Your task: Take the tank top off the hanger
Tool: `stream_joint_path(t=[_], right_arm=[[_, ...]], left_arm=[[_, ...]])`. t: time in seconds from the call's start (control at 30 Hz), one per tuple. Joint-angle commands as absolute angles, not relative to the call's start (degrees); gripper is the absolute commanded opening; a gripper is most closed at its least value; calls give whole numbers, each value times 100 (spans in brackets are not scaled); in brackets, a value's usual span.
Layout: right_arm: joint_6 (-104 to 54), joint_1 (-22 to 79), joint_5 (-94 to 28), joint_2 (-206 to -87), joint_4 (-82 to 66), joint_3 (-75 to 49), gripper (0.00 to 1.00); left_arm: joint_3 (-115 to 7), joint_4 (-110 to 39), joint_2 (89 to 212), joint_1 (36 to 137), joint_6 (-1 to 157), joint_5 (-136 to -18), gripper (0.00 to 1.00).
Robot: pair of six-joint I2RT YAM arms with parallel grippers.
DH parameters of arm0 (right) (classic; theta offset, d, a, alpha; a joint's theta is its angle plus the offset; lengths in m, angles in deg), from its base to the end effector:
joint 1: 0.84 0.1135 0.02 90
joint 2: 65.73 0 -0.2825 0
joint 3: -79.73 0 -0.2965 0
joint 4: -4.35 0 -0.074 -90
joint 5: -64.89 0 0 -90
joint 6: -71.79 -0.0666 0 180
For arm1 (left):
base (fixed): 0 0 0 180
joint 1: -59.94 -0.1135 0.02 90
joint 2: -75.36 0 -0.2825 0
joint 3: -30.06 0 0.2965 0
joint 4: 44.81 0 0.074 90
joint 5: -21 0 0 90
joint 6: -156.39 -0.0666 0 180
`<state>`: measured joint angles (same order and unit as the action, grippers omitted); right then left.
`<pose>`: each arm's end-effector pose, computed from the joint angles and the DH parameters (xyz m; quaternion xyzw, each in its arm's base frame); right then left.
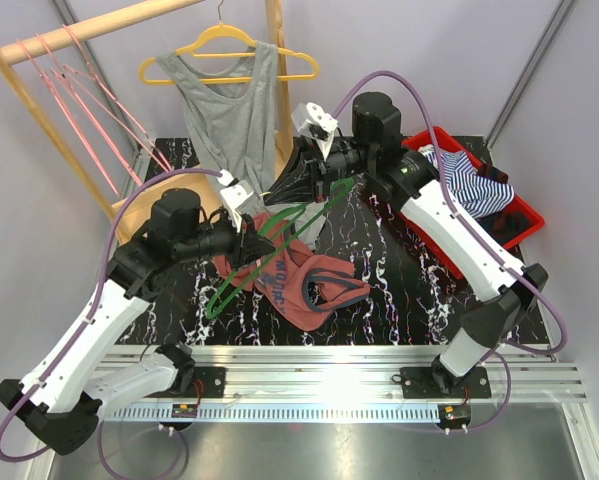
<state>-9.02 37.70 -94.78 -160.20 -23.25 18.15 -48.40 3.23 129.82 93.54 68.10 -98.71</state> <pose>0.2817 0.3043 0.5093 -0.5996 0.3893 0.5453 0.4378 0.1875 -0.1642 0.4103 0.3569 0.7413 -0.3645 0.4361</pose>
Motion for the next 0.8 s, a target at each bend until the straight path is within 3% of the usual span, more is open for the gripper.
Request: stream_joint_path(t=[0.0, 0.1, 0.23, 0.4, 0.6, 0.77], right_arm=[[-951, 3563, -9410, -16126, -2235, 2110, 11], [-1083, 3563, -9393, -16205, -2183, 2127, 13], [-1284, 3476, -9393, -16285, -2148, 2180, 24], [-1680, 3299, -9551, -16416, -1928, 2232, 26], [-1330, 3282, -9789, -16276, -2050, 2163, 52], [-249, 3098, -9779, -16056, -2973, 2154, 70]], left_arm=[[-4859, -114, 12757, 9386, 6674, -10319, 0], [-4859, -132, 12766, 9386, 6674, -10354, 0], [-4833, -193, 12757, 9386, 6683, -10424, 0], [-4815, -219, 12739, 9386, 6700, -10521, 0], [-4824, -202, 12757, 9386, 6691, -10337, 0], [-4815, -141, 12722, 9386, 6718, -9906, 0]])
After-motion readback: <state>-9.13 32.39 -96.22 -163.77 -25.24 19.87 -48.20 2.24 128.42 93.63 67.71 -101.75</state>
